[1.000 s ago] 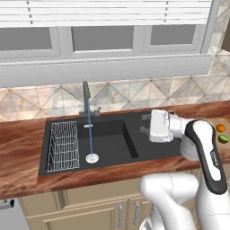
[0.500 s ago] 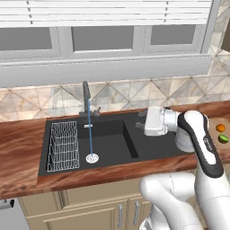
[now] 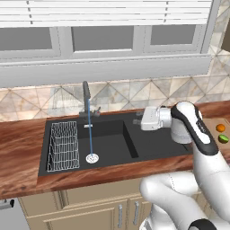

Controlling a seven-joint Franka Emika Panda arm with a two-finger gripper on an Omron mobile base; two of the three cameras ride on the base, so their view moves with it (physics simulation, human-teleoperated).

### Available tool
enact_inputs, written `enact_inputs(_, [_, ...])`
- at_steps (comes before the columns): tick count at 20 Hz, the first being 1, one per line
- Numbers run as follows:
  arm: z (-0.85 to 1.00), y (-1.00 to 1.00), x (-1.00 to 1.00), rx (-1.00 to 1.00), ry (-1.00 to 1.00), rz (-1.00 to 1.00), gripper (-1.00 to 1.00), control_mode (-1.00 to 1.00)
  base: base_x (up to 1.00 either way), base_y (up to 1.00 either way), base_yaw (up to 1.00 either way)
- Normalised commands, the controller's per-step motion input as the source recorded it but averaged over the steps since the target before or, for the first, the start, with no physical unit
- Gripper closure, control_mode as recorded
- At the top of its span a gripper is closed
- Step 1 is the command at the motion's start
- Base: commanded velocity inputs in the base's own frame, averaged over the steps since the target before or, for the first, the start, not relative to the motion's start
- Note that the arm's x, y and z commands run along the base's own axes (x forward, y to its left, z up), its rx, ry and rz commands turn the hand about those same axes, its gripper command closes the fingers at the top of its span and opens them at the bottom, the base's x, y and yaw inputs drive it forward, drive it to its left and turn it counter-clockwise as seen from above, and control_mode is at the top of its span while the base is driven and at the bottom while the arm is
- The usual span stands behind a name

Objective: Pick the kiwi, tangerine from the sink and place them on the cutting board to airdry. Then turn off the sink faucet.

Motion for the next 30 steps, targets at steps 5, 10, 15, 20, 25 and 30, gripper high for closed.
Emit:
enact_inputs(5, [-0.25, 0.00, 0.26, 0.00, 0.08, -0.01, -1.00, -1.00, 0.00, 0.00, 0.00])
enact_inputs(10, [-0.20, 0.00, 0.19, 0.00, 0.05, 0.00, -1.00, -1.00, 0.00, 0.00, 0.00])
enact_inputs(15, [-0.02, 0.00, 0.16, 0.00, 0.00, 0.00, -1.00, -1.00, 0.00, 0.00, 0.00])
enact_inputs(20, [-0.02, 0.00, 0.17, 0.00, 0.00, 0.00, -1.00, -1.00, 0.00, 0.00, 0.00])
enact_inputs(25, [-0.03, 0.00, 0.08, 0.00, 0.00, 0.00, -1.00, -1.00, 0.00, 0.00, 0.00])
enact_inputs(30, [-0.13, 0.06, 0.00, 0.00, -0.01, 0.00, -1.00, -1.00, 0.00, 0.00, 0.00])
